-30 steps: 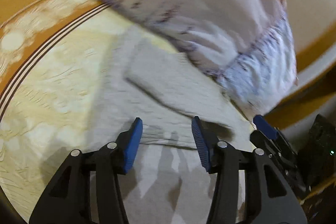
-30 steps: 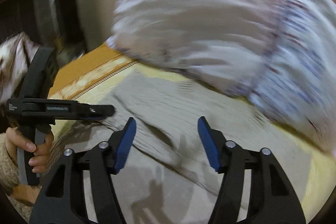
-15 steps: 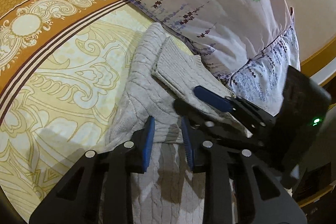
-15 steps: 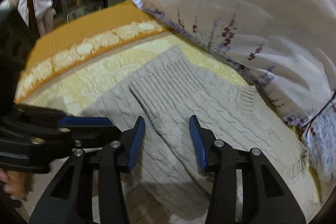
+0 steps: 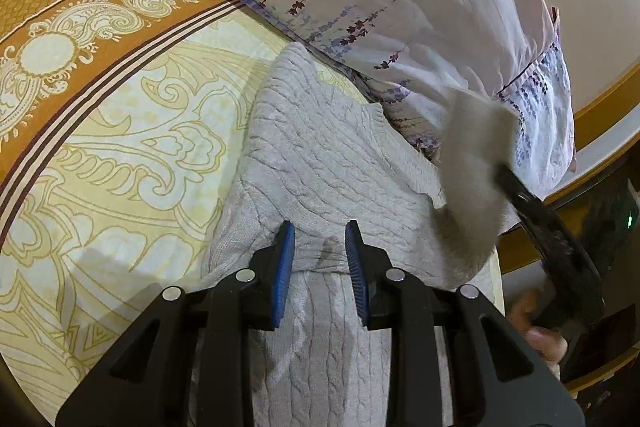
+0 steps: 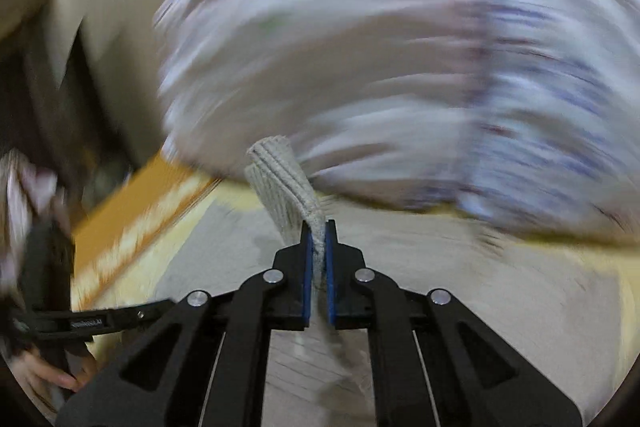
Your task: Fold small clothes
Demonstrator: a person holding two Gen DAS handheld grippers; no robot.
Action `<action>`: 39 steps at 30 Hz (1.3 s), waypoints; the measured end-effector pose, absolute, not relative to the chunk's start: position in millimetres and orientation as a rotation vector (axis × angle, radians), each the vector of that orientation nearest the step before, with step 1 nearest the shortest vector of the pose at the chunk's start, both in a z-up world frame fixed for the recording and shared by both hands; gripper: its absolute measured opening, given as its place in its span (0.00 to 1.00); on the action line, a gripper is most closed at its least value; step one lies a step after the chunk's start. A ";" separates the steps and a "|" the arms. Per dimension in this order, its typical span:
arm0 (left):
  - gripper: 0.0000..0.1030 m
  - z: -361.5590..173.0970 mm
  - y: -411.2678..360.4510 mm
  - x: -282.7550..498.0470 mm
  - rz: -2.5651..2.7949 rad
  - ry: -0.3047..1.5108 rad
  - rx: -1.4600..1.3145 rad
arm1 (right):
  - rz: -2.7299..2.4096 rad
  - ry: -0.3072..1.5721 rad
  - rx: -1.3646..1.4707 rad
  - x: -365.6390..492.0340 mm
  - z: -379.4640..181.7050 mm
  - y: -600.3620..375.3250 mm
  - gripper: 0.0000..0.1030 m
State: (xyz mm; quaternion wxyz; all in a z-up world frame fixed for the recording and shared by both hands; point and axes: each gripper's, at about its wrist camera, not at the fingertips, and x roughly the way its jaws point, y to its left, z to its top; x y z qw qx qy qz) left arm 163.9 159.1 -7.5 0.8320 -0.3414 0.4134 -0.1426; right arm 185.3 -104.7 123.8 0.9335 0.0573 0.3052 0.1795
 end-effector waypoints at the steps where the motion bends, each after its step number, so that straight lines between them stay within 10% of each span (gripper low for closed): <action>1: 0.28 -6.8 157.9 164.8 -0.303 0.876 -0.720 | 0.315 0.612 0.181 178.3 123.7 -129.5 0.05; 11: 0.28 -4.6 154.7 166.9 -0.306 0.882 -0.674 | 0.112 0.829 0.634 156.0 46.0 -263.7 0.08; 16: 0.28 -3.4 152.9 167.2 -0.302 0.886 -0.665 | 0.158 0.822 0.823 155.0 34.5 -289.5 0.35; 22: 0.28 -3.5 152.4 168.3 -0.300 0.891 -0.660 | 0.106 0.823 0.886 159.3 30.3 -306.3 0.34; 25: 0.28 -3.7 152.2 168.5 -0.299 0.891 -0.660 | 0.064 0.855 0.846 161.4 27.7 -308.2 0.07; 31: 0.29 -3.4 150.6 168.6 -0.300 0.894 -0.649 | 0.070 0.643 0.654 130.3 76.9 -296.6 0.06; 39: 0.45 5.8 145.6 160.0 -0.336 0.884 -0.612 | -0.059 0.836 0.647 139.8 34.8 -300.9 0.10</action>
